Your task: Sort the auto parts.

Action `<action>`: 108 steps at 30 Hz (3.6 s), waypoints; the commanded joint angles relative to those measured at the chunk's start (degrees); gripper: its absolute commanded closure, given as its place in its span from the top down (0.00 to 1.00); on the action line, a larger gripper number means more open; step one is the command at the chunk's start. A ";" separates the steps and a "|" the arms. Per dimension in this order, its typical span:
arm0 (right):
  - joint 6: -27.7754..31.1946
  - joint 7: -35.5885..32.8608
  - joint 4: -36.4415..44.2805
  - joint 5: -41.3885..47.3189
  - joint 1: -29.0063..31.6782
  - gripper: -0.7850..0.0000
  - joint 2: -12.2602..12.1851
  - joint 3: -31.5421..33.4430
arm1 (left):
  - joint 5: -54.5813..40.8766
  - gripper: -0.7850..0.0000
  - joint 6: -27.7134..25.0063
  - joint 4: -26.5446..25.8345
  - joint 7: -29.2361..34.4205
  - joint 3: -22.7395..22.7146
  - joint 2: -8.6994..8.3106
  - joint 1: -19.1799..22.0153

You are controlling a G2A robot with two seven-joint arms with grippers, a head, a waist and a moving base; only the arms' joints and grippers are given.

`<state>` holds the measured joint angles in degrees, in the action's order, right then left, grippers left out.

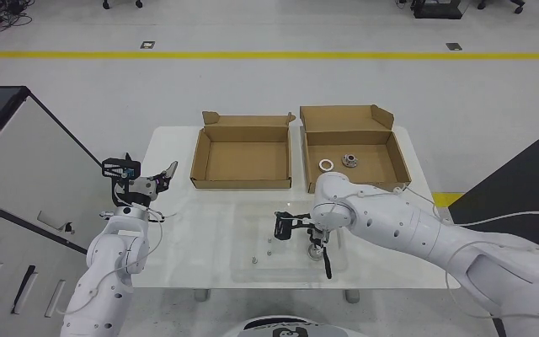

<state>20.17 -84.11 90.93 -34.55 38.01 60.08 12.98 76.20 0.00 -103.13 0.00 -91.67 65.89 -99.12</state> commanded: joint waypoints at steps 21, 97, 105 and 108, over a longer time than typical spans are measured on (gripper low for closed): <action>-0.90 0.18 -3.50 1.14 -1.26 0.00 2.42 -1.11 | 0.00 1.00 0.00 0.00 0.00 0.00 0.00 0.00; 30.44 32.33 10.14 79.72 12.83 0.00 -20.51 34.92 | 0.00 1.00 0.00 0.00 0.00 0.00 0.00 0.00; 28.29 28.28 14.39 95.72 11.56 0.00 -18.51 34.33 | 0.00 1.00 0.00 0.00 0.00 0.00 0.00 0.00; 26.51 26.49 15.67 99.97 11.21 0.00 -17.64 34.81 | 0.00 1.00 0.00 0.00 0.00 0.00 0.00 0.00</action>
<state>47.25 -57.04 106.08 63.64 49.24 42.16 47.66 76.20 0.00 -103.13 0.00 -91.67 65.89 -99.12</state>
